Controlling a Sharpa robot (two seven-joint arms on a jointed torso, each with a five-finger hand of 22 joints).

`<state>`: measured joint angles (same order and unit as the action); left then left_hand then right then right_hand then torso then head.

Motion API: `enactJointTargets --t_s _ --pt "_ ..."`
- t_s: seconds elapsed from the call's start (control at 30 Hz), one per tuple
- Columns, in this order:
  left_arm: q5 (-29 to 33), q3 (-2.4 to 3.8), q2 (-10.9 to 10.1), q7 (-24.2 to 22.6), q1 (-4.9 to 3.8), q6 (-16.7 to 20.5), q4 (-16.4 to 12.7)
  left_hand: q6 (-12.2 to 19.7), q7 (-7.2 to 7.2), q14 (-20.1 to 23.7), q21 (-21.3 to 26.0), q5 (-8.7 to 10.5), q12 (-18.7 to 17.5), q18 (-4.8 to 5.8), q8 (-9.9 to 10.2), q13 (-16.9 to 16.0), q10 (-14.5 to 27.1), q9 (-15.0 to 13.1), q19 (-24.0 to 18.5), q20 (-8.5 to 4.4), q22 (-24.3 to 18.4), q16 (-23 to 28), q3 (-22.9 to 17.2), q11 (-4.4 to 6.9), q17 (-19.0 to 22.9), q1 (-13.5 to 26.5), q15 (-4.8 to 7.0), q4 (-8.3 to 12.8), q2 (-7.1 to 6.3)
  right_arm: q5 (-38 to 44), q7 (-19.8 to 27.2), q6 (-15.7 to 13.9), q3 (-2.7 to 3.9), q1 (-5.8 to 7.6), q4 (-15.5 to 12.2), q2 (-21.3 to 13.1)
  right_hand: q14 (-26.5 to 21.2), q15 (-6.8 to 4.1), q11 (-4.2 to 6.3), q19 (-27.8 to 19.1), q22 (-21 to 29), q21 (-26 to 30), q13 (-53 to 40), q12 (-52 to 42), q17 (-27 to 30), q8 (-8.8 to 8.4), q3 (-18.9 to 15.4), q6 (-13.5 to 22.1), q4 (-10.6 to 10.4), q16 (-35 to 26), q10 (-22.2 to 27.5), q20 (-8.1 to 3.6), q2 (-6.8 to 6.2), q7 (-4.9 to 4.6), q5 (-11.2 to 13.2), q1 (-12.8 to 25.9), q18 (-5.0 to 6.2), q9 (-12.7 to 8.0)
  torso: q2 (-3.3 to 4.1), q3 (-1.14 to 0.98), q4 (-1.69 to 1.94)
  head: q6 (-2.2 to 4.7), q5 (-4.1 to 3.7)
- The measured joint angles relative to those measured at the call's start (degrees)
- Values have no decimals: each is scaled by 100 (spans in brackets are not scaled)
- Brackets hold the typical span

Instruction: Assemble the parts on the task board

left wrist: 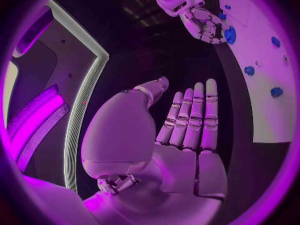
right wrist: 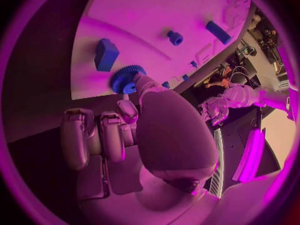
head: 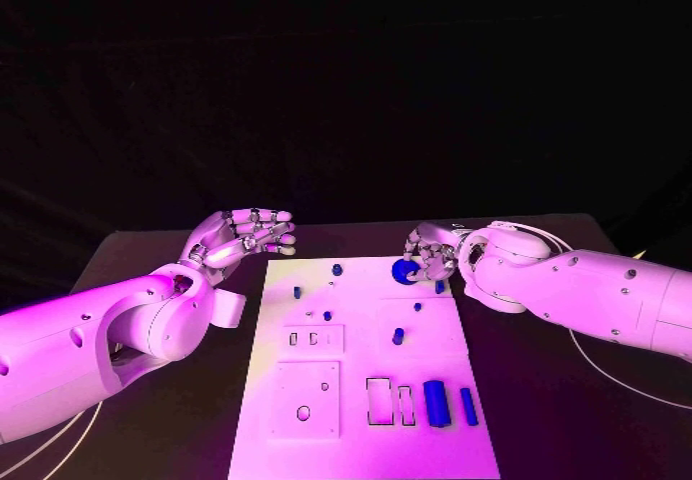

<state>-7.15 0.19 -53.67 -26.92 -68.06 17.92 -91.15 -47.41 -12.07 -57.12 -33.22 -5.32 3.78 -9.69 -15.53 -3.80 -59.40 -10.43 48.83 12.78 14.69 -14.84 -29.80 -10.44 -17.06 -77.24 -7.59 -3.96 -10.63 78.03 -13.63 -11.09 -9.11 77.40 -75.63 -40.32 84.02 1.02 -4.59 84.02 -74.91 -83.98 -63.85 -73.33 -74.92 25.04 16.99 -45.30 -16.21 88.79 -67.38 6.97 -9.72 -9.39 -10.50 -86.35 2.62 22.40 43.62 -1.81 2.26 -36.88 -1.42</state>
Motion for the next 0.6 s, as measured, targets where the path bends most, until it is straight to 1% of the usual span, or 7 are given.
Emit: enactJointTargets --t_s 0.17,0.27,0.4,0.43,0.47,0.5,0.6 --pt "0 0 1 4 0 -3 3 0 0 0 -41 0 0 0 0 0 0 0 0 0 8 0 0 0 -14 0 0 0 0 74 13 -61 -3 -7 -49 5 1 -43 29 0 0 -62 -110 -89 0 -66 545 -172 136 12 -133 0 -76 31 30 -67 0 -99 0 1 1 -1 -1" --pt "1 0 2 6 0 -5 4 0 0 0 -45 0 0 0 0 0 0 0 0 0 16 0 0 0 -21 0 0 0 0 147 18 -132 -10 -20 -93 6 1 -43 50 -1 1 -68 -207 -153 0 -64 728 -188 192 23 -236 -43 -168 47 -51 -3 0 -107 0 2 1 -2 -2" --pt "1 0 4 8 0 -7 7 0 0 0 -45 0 0 0 0 0 0 1 0 0 15 0 0 0 -21 0 0 0 0 258 18 -251 -22 -38 -162 6 1 -84 93 -1 -4 -108 -373 -251 1 -62 907 -232 259 23 -401 -43 -247 89 -162 47 0 -107 0 3 1 8 -2" --pt "1 0 4 8 0 -8 8 0 0 0 -45 0 0 0 0 0 0 1 0 0 15 0 0 0 -21 0 0 0 0 289 18 -290 -25 -43 -183 6 1 -84 96 -1 -4 -127 -395 -269 1 -61 932 -232 267 23 -428 -43 -274 90 -181 76 -17 -107 -1 3 1 9 -2" --pt "1 0 5 9 0 -8 9 0 0 0 -45 0 0 0 0 0 0 1 0 0 15 0 0 0 -21 0 0 0 0 321 16 -335 -28 -48 -207 7 1 -84 102 -1 -4 -137 -423 -291 1 -61 960 -274 266 23 -460 -43 -314 128 -183 118 -62 -107 -1 3 2 12 -2" --pt "1 0 5 10 0 -9 10 0 0 0 -45 0 0 0 0 0 0 1 0 0 15 0 0 0 -21 0 0 0 0 352 13 -384 -29 -51 -235 6 -11 -96 110 -3 -4 -137 -461 -313 1 -60 979 -335 253 22 -498 -72 -357 126 -123 195 -63 -107 -1 3 2 15 -2" --pt "1 0 7 12 0 -10 15 0 0 0 -45 0 0 0 0 0 0 -4 0 0 15 0 0 0 -21 0 0 0 0 473 -1 -591 -30 -52 -384 3 0 -125 115 -1 -4 -169 -536 -356 1 -48 993 -378 239 22 -558 -84 -325 111 44 314 -64 -106 -2 5 3 21 2"
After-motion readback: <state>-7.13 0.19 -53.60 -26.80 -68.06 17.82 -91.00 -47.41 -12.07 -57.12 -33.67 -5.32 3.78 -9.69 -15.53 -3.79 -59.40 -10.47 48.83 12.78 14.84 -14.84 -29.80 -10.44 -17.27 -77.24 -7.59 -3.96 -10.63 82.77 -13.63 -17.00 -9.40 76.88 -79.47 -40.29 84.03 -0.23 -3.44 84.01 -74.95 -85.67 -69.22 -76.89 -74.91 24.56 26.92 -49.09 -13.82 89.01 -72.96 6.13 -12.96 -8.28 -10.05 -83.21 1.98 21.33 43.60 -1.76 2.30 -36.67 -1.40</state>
